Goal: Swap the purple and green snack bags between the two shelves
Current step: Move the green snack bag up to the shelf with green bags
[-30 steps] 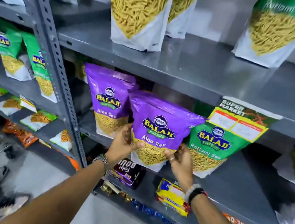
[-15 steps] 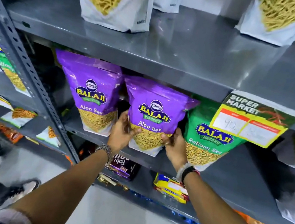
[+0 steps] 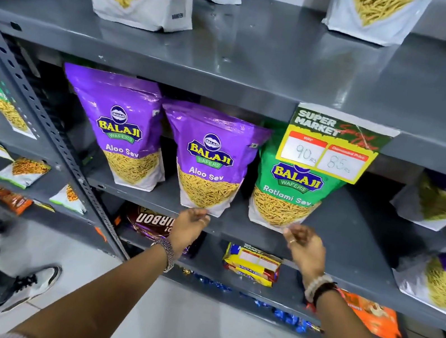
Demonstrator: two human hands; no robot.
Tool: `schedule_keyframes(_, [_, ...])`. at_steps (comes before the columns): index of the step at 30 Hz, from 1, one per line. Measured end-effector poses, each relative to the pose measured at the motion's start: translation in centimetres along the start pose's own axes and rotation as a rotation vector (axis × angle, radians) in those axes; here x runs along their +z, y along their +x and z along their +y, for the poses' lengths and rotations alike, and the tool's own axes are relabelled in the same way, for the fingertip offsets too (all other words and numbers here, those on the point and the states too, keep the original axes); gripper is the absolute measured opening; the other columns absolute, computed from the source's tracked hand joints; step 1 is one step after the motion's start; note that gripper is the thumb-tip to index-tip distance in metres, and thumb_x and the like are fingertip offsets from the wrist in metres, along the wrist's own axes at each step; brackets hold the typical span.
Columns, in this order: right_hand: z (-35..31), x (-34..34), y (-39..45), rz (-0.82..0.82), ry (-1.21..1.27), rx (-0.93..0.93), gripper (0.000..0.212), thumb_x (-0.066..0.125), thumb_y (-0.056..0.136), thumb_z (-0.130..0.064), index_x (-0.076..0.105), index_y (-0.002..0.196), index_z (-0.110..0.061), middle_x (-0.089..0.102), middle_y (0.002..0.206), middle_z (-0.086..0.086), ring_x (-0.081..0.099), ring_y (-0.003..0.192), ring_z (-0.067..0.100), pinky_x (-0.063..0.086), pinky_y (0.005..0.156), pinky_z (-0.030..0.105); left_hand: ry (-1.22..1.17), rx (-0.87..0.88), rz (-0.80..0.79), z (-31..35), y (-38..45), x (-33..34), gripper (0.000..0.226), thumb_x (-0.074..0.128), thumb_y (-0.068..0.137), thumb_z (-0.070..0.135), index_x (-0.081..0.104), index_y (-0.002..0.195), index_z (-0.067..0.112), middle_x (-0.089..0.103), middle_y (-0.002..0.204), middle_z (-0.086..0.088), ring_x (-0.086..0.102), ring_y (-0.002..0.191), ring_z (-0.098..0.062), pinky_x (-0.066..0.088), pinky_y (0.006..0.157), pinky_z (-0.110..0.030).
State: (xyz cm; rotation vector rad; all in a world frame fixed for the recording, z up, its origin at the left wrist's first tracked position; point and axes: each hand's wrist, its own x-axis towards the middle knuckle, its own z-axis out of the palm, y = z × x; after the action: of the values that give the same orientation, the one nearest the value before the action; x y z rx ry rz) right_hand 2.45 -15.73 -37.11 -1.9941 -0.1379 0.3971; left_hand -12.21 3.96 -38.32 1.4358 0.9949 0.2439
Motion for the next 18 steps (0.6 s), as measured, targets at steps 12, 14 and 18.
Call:
schedule_keyframes(12, [-4.1, -3.0, 4.5, -0.239, 0.184, -0.128, 0.065, 0.08, 0.064, -0.007, 0.047, 0.12, -0.004, 0.061, 0.123, 0.014, 0.058, 0.11, 0.024, 0.048, 0.098, 0.048, 0.241, 0.218, -0.175, 5.6, 2.6, 9.0, 0.064, 0.069, 0.066, 0.053, 0.053, 0.118, 0.019, 0.067, 0.119, -0.002, 0.06, 0.111, -0.021, 0.045, 0.101, -0.039])
schedule_keyframes(14, [-3.5, -2.9, 4.9, -0.212, 0.164, -0.129, 0.064, 0.085, 0.055, -0.023, 0.056, 0.112, -0.015, 0.066, 0.116, 0.01, 0.062, 0.107, 0.024, 0.05, 0.096, 0.051, 0.268, 0.191, -0.142, 5.4, 3.5, 9.5, 0.065, 0.073, 0.062, 0.05, 0.054, 0.115, 0.017, 0.068, 0.118, -0.007, 0.062, 0.11, -0.026, 0.047, 0.101, -0.045])
schedule_keyframes(18, [-3.2, -3.5, 4.0, -0.132, 0.11, -0.114, 0.052, 0.084, 0.056, -0.027, 0.06, 0.102, -0.022, 0.07, 0.111, 0.009, 0.066, 0.102, 0.024, 0.051, 0.094, 0.048, 0.297, 0.199, -0.063, 6.6, 1.7, 10.3, 0.044, 0.074, 0.075, 0.023, 0.059, 0.113, 0.009, 0.069, 0.115, -0.011, 0.063, 0.107, -0.026, 0.049, 0.097, -0.04])
